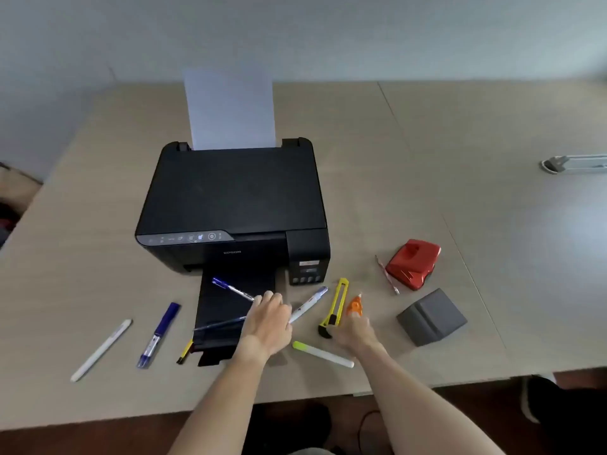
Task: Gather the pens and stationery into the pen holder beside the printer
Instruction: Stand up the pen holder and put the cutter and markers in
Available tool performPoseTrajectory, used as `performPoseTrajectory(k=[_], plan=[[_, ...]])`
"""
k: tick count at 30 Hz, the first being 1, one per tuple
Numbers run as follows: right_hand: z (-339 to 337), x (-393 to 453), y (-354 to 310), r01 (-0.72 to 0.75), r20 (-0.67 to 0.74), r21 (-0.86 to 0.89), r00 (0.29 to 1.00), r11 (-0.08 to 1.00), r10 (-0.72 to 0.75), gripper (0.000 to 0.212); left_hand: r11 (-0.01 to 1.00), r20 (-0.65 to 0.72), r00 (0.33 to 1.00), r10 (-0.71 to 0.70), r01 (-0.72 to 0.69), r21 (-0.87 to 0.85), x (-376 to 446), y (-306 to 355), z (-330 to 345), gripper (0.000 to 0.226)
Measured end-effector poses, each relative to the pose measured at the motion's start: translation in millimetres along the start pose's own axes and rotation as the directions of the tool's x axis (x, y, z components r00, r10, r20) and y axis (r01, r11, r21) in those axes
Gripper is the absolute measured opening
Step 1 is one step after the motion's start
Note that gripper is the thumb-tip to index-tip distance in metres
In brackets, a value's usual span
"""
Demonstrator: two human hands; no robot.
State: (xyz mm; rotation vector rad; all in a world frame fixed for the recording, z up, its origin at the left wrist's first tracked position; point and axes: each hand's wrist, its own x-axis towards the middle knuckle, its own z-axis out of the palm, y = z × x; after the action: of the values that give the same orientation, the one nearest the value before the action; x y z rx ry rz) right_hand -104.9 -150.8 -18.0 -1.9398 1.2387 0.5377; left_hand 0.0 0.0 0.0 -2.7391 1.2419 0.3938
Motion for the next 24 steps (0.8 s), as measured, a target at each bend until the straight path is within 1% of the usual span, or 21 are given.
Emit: performPoseTrajectory(k=[2,4,8,10,12,13,16,19,20,24], plan=[[5,0,-4,0.000,-0.065,0.015,0.998,1.000,0.001,0.054,0.996,0.001,0.998,0.070,-0.070,0.053,6,8,9,0.027],[9,-1,-7,0.001,-0.100,0.031,0.995,1.000,0.002,0.045,0.986,0.004,0.992,0.130,-0.129,0.109,8,16,15,0.031],[10,2,-13,-0.026,-0.101,0.068,0.994,0.997,0.033,0.031,0.980,0.092,0.991,0.097,-0.112,0.166,17,21,16,0.030],[7,3,-14,-0.040,-0.107,0.078,0.993,0.996,0.048,0.030,0.981,0.094,0.991,0.094,-0.109,0.162,21,23,11,0.033],[8,5,-12,-0.050,-0.099,0.101,0.993,0.994,0.060,0.032,0.981,0.085,0.990,0.109,-0.121,0.152,24,23,8,0.045],[9,5,-11,-0.053,-0.102,0.106,0.993,0.993,0.064,0.032,0.982,0.093,0.990,0.108,-0.121,0.145,25,23,6,0.045],[14,3,-10,-0.032,-0.151,0.097,0.987,0.995,0.046,0.034,0.982,0.097,0.989,0.110,-0.123,0.140,26,19,7,0.033],[17,3,-10,-0.027,-0.185,0.039,0.982,0.999,0.034,0.048,0.987,0.102,0.989,0.105,-0.116,0.112,24,17,5,0.027],[18,4,-11,-0.032,-0.183,0.027,0.982,0.999,0.037,0.049,0.990,0.097,0.991,0.097,-0.106,0.091,24,16,5,0.027],[16,11,-8,-0.052,-0.132,0.080,0.989,0.995,0.063,0.025,0.996,0.084,0.994,0.076,-0.079,0.036,23,13,1,0.031]])
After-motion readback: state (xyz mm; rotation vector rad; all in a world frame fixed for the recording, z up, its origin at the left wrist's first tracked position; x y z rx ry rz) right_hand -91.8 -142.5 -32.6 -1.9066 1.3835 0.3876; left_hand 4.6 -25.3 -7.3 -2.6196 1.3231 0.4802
